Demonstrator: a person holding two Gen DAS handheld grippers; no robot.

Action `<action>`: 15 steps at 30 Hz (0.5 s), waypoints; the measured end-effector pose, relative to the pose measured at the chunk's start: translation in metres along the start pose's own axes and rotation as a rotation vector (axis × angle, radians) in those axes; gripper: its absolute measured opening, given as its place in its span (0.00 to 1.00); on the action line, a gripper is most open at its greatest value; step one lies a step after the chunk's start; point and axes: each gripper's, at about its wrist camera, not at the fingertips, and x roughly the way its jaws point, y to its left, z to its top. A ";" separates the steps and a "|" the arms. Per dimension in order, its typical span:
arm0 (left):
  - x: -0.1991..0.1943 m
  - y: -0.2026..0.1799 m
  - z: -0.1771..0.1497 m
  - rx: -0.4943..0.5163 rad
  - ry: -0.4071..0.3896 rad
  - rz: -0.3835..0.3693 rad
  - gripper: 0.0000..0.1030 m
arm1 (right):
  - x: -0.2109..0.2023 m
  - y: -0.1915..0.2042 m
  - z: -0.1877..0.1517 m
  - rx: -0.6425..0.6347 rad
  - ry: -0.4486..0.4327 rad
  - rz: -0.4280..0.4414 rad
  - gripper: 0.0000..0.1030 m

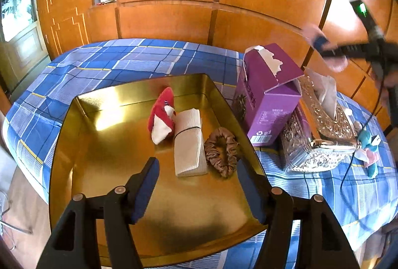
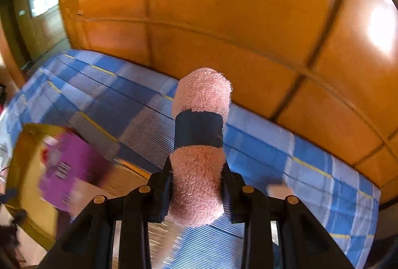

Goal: Organize soft objects
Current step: 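Carry the pink fluffy roll to the gold tray and release it with the right tool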

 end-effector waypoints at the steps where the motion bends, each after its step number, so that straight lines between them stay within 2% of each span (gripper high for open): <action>1: -0.001 0.000 -0.001 0.000 0.000 0.000 0.64 | -0.005 0.014 0.007 -0.022 -0.019 0.030 0.31; 8: -0.003 0.003 -0.007 0.003 0.007 0.000 0.64 | -0.024 0.089 0.025 -0.112 -0.056 0.242 0.31; 12: -0.004 0.008 -0.009 -0.010 0.005 0.008 0.64 | -0.028 0.124 0.016 -0.144 -0.020 0.372 0.31; 15: -0.006 0.013 -0.010 -0.023 0.000 0.019 0.64 | -0.032 0.140 0.002 -0.166 -0.009 0.418 0.31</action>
